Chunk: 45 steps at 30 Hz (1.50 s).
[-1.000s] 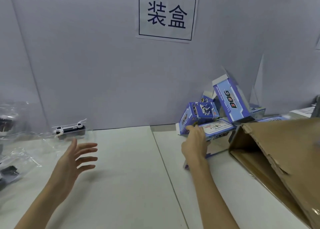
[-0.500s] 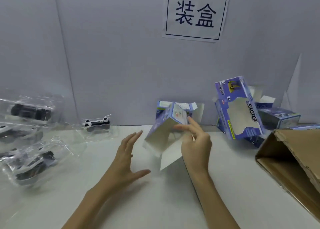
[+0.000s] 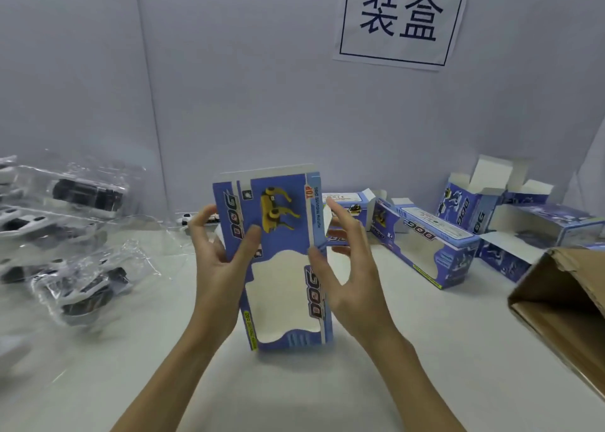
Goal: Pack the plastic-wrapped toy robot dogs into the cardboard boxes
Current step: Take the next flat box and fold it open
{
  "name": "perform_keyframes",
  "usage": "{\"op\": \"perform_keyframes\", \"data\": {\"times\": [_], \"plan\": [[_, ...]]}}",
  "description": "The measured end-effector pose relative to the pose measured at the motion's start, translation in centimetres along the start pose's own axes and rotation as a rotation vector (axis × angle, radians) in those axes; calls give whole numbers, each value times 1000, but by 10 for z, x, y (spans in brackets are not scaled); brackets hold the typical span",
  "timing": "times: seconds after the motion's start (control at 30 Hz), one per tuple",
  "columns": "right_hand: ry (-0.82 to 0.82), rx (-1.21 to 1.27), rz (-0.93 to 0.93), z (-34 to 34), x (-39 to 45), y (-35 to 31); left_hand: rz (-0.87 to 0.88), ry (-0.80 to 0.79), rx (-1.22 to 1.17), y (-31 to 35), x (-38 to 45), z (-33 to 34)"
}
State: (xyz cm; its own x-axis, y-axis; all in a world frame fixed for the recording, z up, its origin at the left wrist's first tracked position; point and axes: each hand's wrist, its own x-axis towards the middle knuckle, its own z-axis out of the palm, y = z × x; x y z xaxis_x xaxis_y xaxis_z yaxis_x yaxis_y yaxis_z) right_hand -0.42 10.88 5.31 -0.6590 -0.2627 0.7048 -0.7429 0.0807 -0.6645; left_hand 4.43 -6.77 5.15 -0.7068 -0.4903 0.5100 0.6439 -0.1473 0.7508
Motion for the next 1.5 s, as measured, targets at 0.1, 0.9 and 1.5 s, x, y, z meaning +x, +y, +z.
{"op": "perform_keyframes", "data": {"times": [0.1, 0.9, 1.5], "plan": [[-55, 66, 27, 5, -1, 1, -20, -13, 41, 4, -1, 1], [-37, 124, 133, 6, -3, 22, -43, -268, 390, -11, -6, -4], [13, 30, -64, 12, -1, 14, 56, -163, 371, -10, -8, -1]]}}
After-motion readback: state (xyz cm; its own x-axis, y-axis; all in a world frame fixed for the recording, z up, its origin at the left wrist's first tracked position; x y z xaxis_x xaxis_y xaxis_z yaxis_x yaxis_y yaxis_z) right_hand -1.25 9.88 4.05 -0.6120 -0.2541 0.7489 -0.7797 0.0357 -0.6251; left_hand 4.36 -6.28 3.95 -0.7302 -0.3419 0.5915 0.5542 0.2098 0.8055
